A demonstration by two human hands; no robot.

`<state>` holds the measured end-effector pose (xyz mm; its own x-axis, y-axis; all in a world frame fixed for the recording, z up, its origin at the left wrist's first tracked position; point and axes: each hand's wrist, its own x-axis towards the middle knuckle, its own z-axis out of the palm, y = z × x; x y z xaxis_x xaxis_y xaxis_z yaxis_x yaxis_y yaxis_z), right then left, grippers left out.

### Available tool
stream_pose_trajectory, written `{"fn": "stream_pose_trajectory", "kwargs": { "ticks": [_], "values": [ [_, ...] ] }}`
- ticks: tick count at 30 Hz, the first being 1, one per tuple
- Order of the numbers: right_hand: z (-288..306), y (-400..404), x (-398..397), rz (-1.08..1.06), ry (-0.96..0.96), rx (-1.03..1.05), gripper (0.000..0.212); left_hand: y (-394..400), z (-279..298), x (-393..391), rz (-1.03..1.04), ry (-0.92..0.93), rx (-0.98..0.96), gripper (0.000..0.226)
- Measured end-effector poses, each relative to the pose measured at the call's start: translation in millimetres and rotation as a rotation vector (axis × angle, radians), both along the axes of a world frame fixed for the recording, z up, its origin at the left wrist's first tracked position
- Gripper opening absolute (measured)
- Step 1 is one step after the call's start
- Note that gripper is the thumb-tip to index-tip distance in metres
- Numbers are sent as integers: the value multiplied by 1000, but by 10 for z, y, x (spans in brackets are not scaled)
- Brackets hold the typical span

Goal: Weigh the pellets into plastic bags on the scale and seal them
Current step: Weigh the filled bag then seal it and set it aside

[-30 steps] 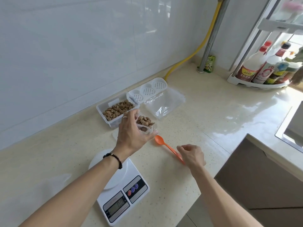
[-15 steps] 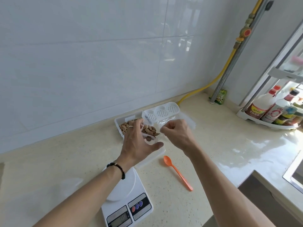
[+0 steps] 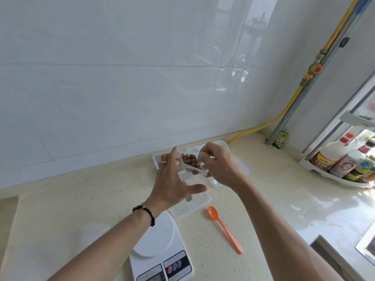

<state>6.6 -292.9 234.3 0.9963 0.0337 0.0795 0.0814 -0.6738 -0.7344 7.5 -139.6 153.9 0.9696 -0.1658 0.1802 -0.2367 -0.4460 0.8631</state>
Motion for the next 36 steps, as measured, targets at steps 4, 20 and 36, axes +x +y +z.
{"fn": "stream_pose_trajectory", "kwargs": {
  "ticks": [4,20,36],
  "values": [
    [47,72,33,66,-24,-33,16,145,-21,21,5,16,7,130],
    [-333,29,84,-39,156,462,21,689,-477,98,-47,333,-18,21],
    [-1805,27,-164,-294,508,260,10,794,-1171,-142,83,304,400,14]
  ]
}}
